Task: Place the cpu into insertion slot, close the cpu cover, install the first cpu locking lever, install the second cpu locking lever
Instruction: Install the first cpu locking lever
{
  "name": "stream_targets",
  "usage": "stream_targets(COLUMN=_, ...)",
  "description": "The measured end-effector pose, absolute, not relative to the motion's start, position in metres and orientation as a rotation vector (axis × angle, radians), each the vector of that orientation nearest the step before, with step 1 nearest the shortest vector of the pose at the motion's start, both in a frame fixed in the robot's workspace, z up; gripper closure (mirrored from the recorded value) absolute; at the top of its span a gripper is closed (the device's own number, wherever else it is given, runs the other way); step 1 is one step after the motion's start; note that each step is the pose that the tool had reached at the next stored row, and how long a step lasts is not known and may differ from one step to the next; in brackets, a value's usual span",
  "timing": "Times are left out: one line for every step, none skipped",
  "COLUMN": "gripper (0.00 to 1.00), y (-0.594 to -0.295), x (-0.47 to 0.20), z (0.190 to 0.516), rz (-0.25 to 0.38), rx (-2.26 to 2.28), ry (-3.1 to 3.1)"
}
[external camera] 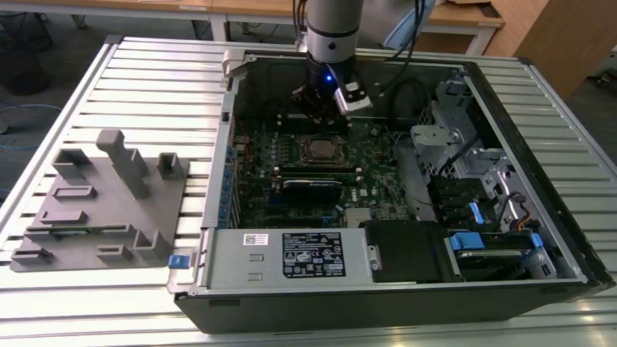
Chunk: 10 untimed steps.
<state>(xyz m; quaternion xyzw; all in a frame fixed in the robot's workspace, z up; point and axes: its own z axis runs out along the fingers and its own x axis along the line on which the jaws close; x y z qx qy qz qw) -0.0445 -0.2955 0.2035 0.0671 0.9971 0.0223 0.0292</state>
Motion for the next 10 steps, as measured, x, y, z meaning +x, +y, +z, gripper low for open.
stream_targets(gripper=0.89, y=-0.2955, x=-0.0445, z=0.2033, rz=0.068, rx=0.223, ry=3.074)
stream_targets(gripper=0.89, y=-0.2955, x=-0.0445, z=0.2032, rz=0.068, rx=0.237, ry=3.073)
stream_targets(gripper=0.89, y=-0.2956, x=-0.0446, z=0.2030, rz=0.067, rx=0.253, ry=3.072)
stream_targets(gripper=0.89, y=-0.2955, x=-0.0445, z=0.2029, rz=0.067, rx=0.266, ry=3.070)
stream_targets(gripper=0.89, y=-0.2956, x=-0.0445, z=0.2027, rz=0.066, rx=0.279, ry=3.069)
stream_targets(gripper=0.89, y=-0.2956, x=-0.0445, z=0.2025, rz=0.066, rx=0.290, ry=3.068)
stream_targets(gripper=0.89, y=-0.2955, x=-0.0444, z=0.2023, rz=0.066, rx=0.302, ry=3.066)
stream_targets(gripper=0.89, y=-0.2955, x=-0.0443, z=0.2021, rz=0.066, rx=0.313, ry=3.065)
stream_targets(gripper=0.89, y=-0.2955, x=-0.0443, z=0.2019, rz=0.065, rx=0.323, ry=3.064)
stream_targets(gripper=0.89, y=-0.2956, x=-0.0441, z=0.2018, rz=0.065, rx=0.331, ry=3.063)
